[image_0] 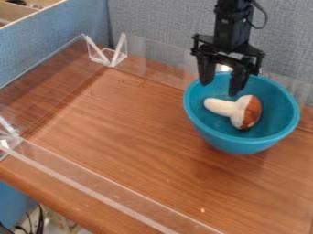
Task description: Remove the mushroom from inside the blue bowl and put it on the table
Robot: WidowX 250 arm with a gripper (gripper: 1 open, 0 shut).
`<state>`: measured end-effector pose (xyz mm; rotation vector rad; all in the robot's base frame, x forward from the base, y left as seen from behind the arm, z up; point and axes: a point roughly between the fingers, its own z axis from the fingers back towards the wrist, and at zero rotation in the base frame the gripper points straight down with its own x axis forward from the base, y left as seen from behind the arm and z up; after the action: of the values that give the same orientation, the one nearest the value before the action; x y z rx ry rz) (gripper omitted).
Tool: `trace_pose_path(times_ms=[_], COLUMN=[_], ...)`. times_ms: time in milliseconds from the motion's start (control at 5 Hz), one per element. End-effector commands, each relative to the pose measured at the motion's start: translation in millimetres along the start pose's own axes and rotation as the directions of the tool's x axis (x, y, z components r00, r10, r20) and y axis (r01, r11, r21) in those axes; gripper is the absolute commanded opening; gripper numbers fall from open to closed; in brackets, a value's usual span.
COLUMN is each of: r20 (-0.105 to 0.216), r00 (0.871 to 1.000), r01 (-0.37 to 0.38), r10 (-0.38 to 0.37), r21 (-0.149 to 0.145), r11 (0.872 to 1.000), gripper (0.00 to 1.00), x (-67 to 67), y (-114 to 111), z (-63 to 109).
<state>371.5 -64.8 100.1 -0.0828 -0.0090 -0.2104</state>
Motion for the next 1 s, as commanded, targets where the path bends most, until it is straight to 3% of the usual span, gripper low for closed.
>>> trace_pose_path(times_ms=[0, 600, 800], r20=[0.044, -0.019, -0.026], r00=[0.999, 0.999, 0.999], r01=[0.02, 0.029, 0.035], r10=[-0.021, -0.029, -0.035], r21=[0.009, 0.006, 0.006], r11=[1.0, 1.0, 0.999], gripper=[1.0, 1.0, 0.0], x=[2.3, 12.5, 12.6], y=[-7.6, -13.6, -12.9], z=[9.4, -38.0, -41.7])
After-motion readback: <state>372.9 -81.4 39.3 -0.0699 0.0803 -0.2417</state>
